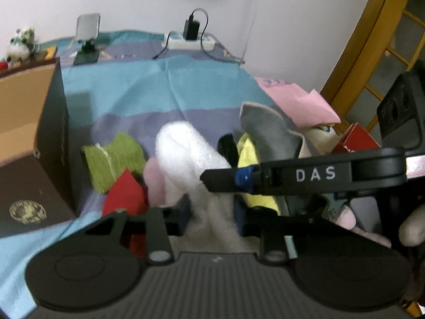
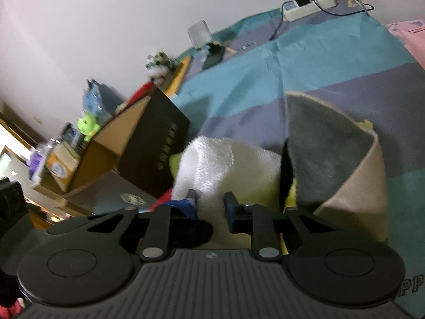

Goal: Organize soft objects
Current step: 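Lift the white towel with both grippers and drop it into the cardboard box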

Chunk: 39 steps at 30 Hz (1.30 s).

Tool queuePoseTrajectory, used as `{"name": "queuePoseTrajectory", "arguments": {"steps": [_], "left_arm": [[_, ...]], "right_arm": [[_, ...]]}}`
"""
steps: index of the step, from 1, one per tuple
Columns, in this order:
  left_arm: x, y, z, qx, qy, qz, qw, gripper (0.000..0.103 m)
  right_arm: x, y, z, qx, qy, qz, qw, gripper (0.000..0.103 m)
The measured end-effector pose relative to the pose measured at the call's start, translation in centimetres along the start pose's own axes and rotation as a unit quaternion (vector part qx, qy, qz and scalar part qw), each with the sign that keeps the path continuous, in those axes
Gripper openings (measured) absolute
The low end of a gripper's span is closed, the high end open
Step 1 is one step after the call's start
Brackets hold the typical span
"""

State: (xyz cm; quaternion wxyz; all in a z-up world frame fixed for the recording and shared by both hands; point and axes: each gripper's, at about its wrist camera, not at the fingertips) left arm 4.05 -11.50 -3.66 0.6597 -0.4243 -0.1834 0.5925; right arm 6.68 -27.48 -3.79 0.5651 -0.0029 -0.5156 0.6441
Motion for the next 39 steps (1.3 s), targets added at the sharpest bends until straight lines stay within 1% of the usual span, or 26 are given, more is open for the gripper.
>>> {"name": "queuePoseTrajectory", "arguments": {"steps": [3,4,7,9,11,13,16,19,22,24,26,28,30,31,34,36,39], "left_arm": [[-0.3,-0.3,0.8,-0.012,0.001,-0.008,0.9999,0.018],[-0.3,-0.7,1.0,-0.015,0.004,-0.008,0.9998,0.018],[-0.7,-2.0,2.7,-0.043,0.013,-0.013,0.9989,0.018],[-0.7,-3.2,4.2,-0.072,0.019,-0.018,0.9971,0.018],[-0.6,-4.8,5.8,-0.102,0.024,-0.026,0.9941,0.018],[-0.3,-6.4,7.8,-0.139,0.025,-0.041,0.9891,0.018],[1.0,-8.6,10.4,-0.188,0.013,-0.068,0.9798,0.018],[3.2,-10.3,12.9,-0.23,-0.015,-0.094,0.9685,0.018],[6.4,-11.5,15.1,-0.256,-0.047,-0.105,0.9597,0.018],[9.1,-11.8,16.2,-0.265,-0.068,-0.105,0.9559,0.018],[11.9,-11.7,16.6,-0.26,-0.09,-0.105,0.9557,0.018],[15.3,-11.0,16.9,-0.241,-0.11,-0.093,0.9597,0.018],[18.5,-9.8,16.1,-0.21,-0.125,-0.073,0.967,0.018],[20.0,-9.7,15.9,-0.195,-0.131,-0.063,0.97,0.018],[24.0,-8.0,14.9,-0.138,-0.148,-0.027,0.9789,0.018],[25.7,-7.3,14.1,-0.101,-0.158,-0.006,0.9822,0.018],[28.0,-6.5,13.3,-0.055,-0.174,0.019,0.9831,0.019]], "right_arm": [[1.2,-1.2,1.2,-0.013,-0.023,-0.006,1.0,0.0],[1.8,-1.7,1.7,-0.024,-0.031,-0.001,0.999,0.0],[3.6,-3.4,2.9,-0.064,-0.061,0.013,0.996,0.0],[5.3,-4.8,3.3,-0.092,-0.087,0.022,0.992,0.0],[7.3,-6.1,3.0,-0.117,-0.11,0.045,0.986,0.0],[9.4,-7.2,2.1,-0.138,-0.129,0.066,0.98,0.0],[12.8,-8.5,-0.2,-0.168,-0.155,0.092,0.969,0.0],[16.1,-8.7,-4.0,-0.182,-0.173,0.11,0.962,0.0],[18.7,-8.1,-8.7,-0.173,-0.185,0.115,0.96,0.0],[20.6,-7.3,-12.0,-0.155,-0.181,0.123,0.963,0.0],[21.9,-6.2,-14.5,-0.131,-0.174,0.124,0.968,0.0],[22.7,-4.8,-17.6,-0.094,-0.163,0.112,0.976,0.0],[23.2,-3.2,-20.5,-0.05,-0.148,0.092,0.983,0.0],[23.3,-2.8,-21.4,-0.031,-0.142,0.085,0.986,0.0],[24.0,-1.0,-24.0,0.021,-0.119,0.068,0.99,0.0],[24.5,-0.1,-25.5,0.047,-0.105,0.065,0.991,0.0],[25.1,0.7,-26.9,0.075,-0.094,0.048,0.992,0.001]]}}
Point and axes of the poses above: each gripper's, at about its wrist camera, not at the fingertips, and z roughly against the way its jaws point, x to its left, y to its underside, and after that the axes turned 9 degrees about -x, right-handed
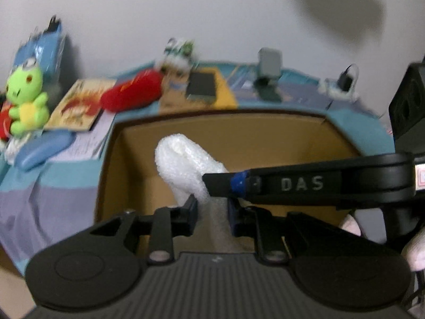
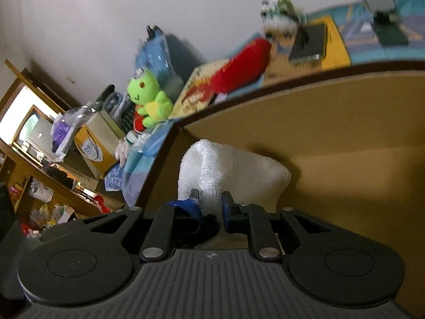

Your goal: Organize soft objects

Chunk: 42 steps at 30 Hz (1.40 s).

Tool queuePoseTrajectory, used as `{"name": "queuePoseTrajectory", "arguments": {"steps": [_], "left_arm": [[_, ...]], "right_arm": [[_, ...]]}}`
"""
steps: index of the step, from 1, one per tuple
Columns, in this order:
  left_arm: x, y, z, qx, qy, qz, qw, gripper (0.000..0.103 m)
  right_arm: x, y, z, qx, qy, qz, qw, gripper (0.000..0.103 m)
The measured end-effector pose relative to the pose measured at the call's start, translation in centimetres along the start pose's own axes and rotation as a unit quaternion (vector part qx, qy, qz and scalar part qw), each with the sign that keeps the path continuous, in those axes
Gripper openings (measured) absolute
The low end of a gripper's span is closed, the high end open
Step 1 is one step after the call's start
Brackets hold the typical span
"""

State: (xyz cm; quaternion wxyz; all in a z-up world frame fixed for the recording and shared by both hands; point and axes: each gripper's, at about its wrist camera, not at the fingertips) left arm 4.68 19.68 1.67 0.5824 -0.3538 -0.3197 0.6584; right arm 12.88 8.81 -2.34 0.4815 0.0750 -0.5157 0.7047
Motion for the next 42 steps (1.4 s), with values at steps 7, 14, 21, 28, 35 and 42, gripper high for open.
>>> {"name": "queuePoseTrajectory", "arguments": {"steps": [7,14,21,28,35,42], "left_arm": [[2.0,1.4,-1.1,0.027,-0.046,-0.014,0.9985,0.052],[3.0,0.4,0.7,0.004,-0.07,-0.023,0.9973,0.062],[1.2,-1.9,5.1,-0.064,-0.076,-0.051,0.9937,0.063],[-1.7,-2.0,7.2,-0.086,-0.045,-0.039,0.9945,0.062],[-8.9,0.6,6.4,-0.054,0.031,-0.051,0.9968,0.062],[-18.5,4.0,5.4,-0.014,0.176,-0.07,0.9818,0.062]], "right_arm": [[-0.1,0.0,-2.2,0.046,-0.007,-0.051,0.998,0.008],[3.1,-1.3,1.2,-0.006,-0.045,-0.007,0.999,0.01],[4.6,-1.7,6.6,-0.08,-0.085,0.026,0.993,0.011],[2.4,0.2,11.6,-0.122,-0.056,0.056,0.989,0.011],[-3.8,3.1,19.0,-0.12,0.007,0.041,0.992,0.011],[-10.3,5.4,26.8,-0.061,0.054,0.019,0.996,0.011]]}}
Point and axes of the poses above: each gripper's, at about its wrist camera, not at the fingertips, and z roughly against the way its jaws point, x to its left, y to its underside, and after that the axes turned 9 degrees about -x, right-handed
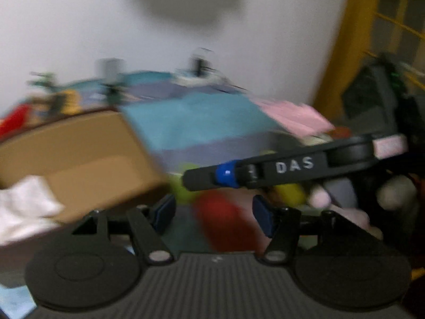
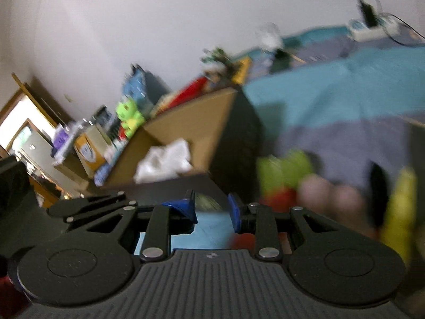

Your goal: Organize soft objects

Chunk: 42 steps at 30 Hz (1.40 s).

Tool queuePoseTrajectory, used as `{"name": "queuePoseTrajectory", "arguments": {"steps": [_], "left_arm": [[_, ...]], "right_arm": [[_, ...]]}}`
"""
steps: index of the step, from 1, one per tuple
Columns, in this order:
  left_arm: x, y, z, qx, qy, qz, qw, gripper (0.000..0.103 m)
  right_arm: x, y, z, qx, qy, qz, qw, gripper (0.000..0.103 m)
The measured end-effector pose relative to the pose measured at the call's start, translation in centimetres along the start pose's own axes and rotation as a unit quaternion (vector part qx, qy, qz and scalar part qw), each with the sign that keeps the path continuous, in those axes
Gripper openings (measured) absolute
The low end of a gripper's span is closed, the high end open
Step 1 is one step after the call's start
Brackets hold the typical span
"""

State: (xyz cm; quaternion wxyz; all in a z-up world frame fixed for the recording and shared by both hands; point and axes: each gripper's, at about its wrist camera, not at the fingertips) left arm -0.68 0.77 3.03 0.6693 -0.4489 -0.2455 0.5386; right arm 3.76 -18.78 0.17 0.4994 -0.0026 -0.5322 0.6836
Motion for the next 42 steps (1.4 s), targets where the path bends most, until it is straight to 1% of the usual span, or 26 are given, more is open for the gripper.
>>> {"name": "queuePoseTrajectory", "arguments": {"steps": [3,5,8,11,13,16,18,21,23,27,32,35,38,40,41,42], "left_arm": [[-3.4,0.7,-1.8,0.023,0.076,0.001,0.9969,0.062],[-5.4,1.2,-3.4,0.05,0.125,0.003,0.9909,0.062],[-8.5,2.0,-5.4,0.091,0.188,-0.003,0.978,0.063],[-10.7,2.8,-6.8,0.124,0.234,-0.004,0.9643,0.063],[-12.3,3.7,-7.5,0.143,0.253,-0.008,0.9568,0.063],[-13.9,4.8,-8.7,0.164,0.261,-0.013,0.9511,0.063],[-14.3,5.4,-9.7,0.177,0.257,-0.013,0.9498,0.063],[-14.4,5.9,-11.0,0.185,0.237,-0.015,0.9536,0.064],[-14.5,6.4,-11.2,0.186,0.227,-0.013,0.9559,0.064],[-14.4,6.9,-11.8,0.194,0.212,-0.008,0.9577,0.065],[-14.2,7.3,-12.1,0.204,0.196,-0.006,0.9592,0.066],[-14.3,7.5,-12.3,0.203,0.191,-0.011,0.9602,0.066],[-14.7,7.5,-12.5,0.196,0.191,-0.019,0.9616,0.067],[-14.8,7.5,-12.6,0.194,0.192,-0.02,0.9618,0.066],[-14.8,7.4,-12.6,0.194,0.192,-0.018,0.9619,0.063],[-15.1,7.3,-13.0,0.192,0.191,-0.019,0.9623,0.053]], "right_arm": [[-2.3,0.9,2.5,0.036,0.032,0.007,0.999,0.011],[-3.8,1.5,3.9,0.059,0.046,0.017,0.997,0.011],[-4.8,2.2,5.2,0.096,0.053,0.037,0.993,0.011],[-4.9,2.5,5.5,0.117,0.061,0.07,0.989,0.011],[-5.4,2.6,5.7,0.12,0.065,0.076,0.988,0.011],[-6.3,2.6,5.9,0.115,0.071,0.07,0.988,0.011],[-6.8,2.5,5.9,0.105,0.071,0.07,0.989,0.011],[-7.5,2.3,5.7,0.086,0.073,0.07,0.991,0.011],[-7.8,2.2,5.3,0.089,0.085,0.079,0.989,0.011],[-8.3,2.6,5.2,0.091,0.111,0.104,0.984,0.011],[-8.9,2.5,5.5,0.095,0.132,0.111,0.98,0.01],[-9.2,2.9,5.5,0.109,0.123,0.102,0.981,0.01],[-9.7,3.7,5.6,0.125,0.093,0.069,0.985,0.008],[-9.7,4.1,6.1,0.115,0.083,0.051,0.989,0.003],[-9.7,4.1,6.3,0.111,0.078,0.042,0.99,0.001],[-9.8,4.2,6.5,0.108,0.073,0.031,0.991,0.0]]}}
Point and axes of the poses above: each gripper's, at about its wrist camera, not at the fingertips, and z roughly against the way its jaws point, x to its left, y to its underside, and after that the axes turned 9 degrees about -x, right-handed
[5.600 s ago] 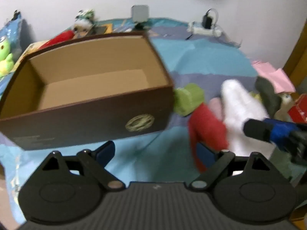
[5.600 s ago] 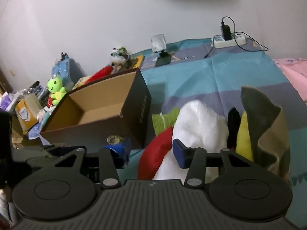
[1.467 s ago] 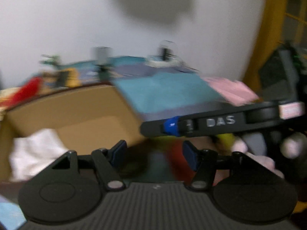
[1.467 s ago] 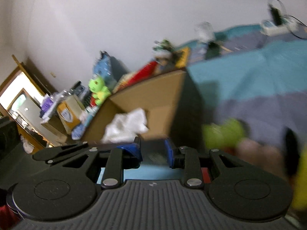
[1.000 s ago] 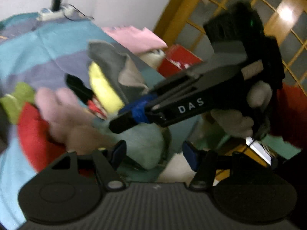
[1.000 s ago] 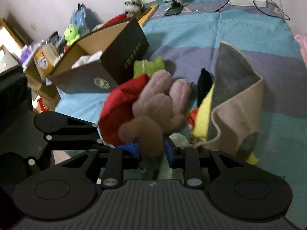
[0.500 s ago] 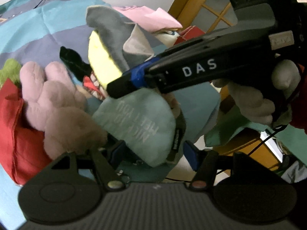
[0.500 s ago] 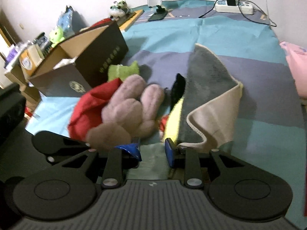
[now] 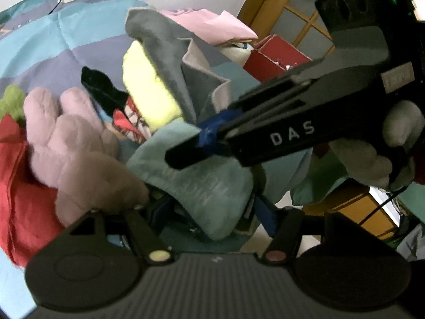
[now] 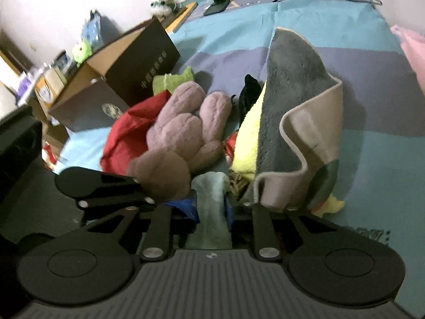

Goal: Organize soft objects
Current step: 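Lift the mint-green cloth and lower it into the box, opening both grippers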

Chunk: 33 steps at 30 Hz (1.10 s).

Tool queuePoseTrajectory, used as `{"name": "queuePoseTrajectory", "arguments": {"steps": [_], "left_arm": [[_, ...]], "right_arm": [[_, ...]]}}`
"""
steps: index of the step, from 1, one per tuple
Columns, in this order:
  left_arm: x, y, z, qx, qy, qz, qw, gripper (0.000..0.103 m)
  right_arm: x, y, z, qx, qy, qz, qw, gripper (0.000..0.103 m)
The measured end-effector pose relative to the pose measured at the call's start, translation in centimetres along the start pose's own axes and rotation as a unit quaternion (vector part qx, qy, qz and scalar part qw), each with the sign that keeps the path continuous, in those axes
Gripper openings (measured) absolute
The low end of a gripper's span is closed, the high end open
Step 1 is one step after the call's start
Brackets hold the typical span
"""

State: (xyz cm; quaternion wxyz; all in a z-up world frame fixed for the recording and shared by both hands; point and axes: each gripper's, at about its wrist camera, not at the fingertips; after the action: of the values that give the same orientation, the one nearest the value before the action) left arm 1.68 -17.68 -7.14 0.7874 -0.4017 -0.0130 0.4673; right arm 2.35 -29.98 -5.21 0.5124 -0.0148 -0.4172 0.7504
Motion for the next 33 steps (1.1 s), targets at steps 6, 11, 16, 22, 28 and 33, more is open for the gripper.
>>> {"name": "queuePoseTrajectory", "arguments": {"steps": [6,11,16,22,28,33], "left_arm": [[-0.5,-0.8,0.0,-0.008,0.001,-0.007,0.9999,0.035],[-0.9,-1.5,0.5,-0.024,0.009,-0.012,0.9996,0.013],[-1.7,-2.3,2.4,-0.057,0.008,-0.049,0.9971,0.01],[-1.8,-4.2,5.9,-0.111,-0.001,-0.078,0.9908,0.01],[-0.1,-7.1,11.9,-0.19,-0.055,-0.124,0.9723,0.01],[3.8,-8.4,17.6,-0.242,-0.136,-0.142,0.9503,0.01]], "right_arm": [[-0.5,0.4,1.1,0.002,-0.034,-0.054,0.998,0.0],[-0.3,-0.1,2.1,-0.018,-0.051,-0.086,0.995,0.0],[-0.1,-1.6,3.6,-0.048,-0.075,-0.118,0.989,0.0],[2.7,-5.7,4.7,-0.113,-0.118,-0.091,0.982,0.0],[7.7,-11.5,2.0,-0.182,-0.184,-0.052,0.965,0.0],[12.4,-15.2,-3.6,-0.2,-0.229,-0.031,0.952,0.0]]}}
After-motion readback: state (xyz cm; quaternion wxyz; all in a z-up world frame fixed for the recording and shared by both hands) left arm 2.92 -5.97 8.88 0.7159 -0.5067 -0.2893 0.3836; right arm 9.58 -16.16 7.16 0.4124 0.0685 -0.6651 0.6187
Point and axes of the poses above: each gripper's, at about its wrist camera, not at the fingertips, and z roughly against the way its jaws point, x to its left, y to its underside, and after that the axes turned 9 degrees about -x, right-handed
